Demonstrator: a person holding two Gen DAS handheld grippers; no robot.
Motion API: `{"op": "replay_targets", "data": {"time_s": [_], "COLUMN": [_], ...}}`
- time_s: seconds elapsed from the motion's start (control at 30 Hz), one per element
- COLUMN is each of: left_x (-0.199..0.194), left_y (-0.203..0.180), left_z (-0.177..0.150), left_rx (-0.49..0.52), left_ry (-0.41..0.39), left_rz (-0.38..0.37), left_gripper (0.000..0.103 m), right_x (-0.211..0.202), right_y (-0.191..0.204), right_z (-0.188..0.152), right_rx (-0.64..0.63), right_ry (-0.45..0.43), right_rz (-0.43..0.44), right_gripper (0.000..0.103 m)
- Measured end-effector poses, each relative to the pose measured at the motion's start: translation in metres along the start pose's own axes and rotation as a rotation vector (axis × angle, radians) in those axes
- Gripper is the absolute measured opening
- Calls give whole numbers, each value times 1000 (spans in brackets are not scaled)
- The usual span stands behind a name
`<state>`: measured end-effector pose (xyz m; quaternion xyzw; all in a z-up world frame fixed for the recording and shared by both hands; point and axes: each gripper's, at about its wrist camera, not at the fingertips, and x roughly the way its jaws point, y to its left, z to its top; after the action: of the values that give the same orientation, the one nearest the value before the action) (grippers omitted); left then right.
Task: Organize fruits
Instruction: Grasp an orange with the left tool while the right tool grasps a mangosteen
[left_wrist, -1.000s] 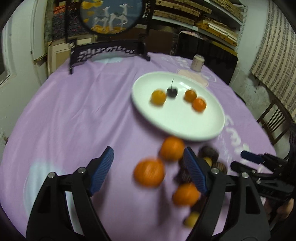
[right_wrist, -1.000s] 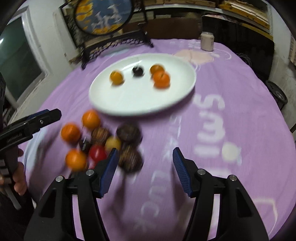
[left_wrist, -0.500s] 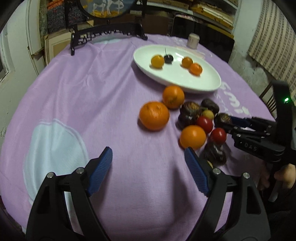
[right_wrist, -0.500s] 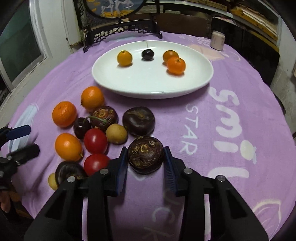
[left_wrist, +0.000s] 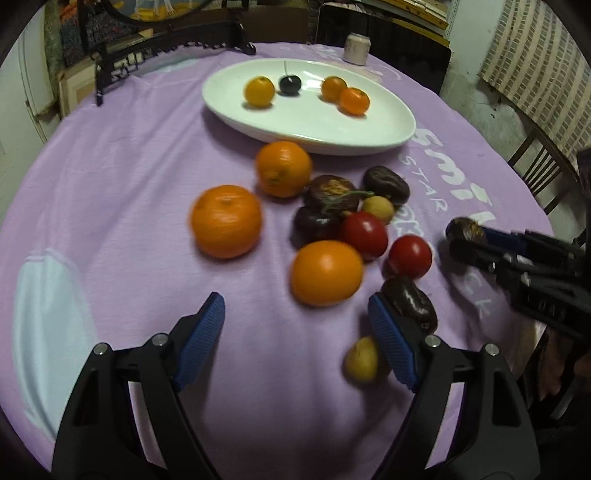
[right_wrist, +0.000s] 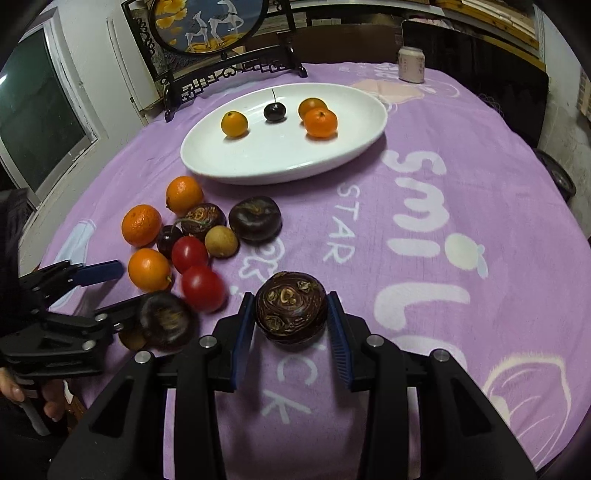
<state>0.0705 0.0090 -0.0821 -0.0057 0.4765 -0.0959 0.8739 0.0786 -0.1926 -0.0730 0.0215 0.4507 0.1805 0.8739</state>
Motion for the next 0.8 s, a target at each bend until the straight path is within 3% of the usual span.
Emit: {"op": "replay_targets", "data": {"time_s": [0.1,0.17,0.23,0.47,0.8], "left_x": [5,6,3,-13,-42], "left_y": [-8,-15,-14,0,9], "left_z": [4,5,5,6,30], "left_rx": [10,38,23,-46,-30], "left_ry": [-13,-17,-17,-26,-103], "left_rz": [24,58,27,-15,-26], "left_gripper": [73,56,41,41,41], "right_x": [-2,-4,-7,-11,-17], "right_y": [-4,-6,-8,-5,7], "right_z": [-4,-5,-5,-4,10], "right_rx": [7,11,15,5,-27], "right_ry": [-1,-6,-11,-24,-49], "right_rz": [9,12,17,28,43], "right_gripper": [39,39,39,39,39]}}
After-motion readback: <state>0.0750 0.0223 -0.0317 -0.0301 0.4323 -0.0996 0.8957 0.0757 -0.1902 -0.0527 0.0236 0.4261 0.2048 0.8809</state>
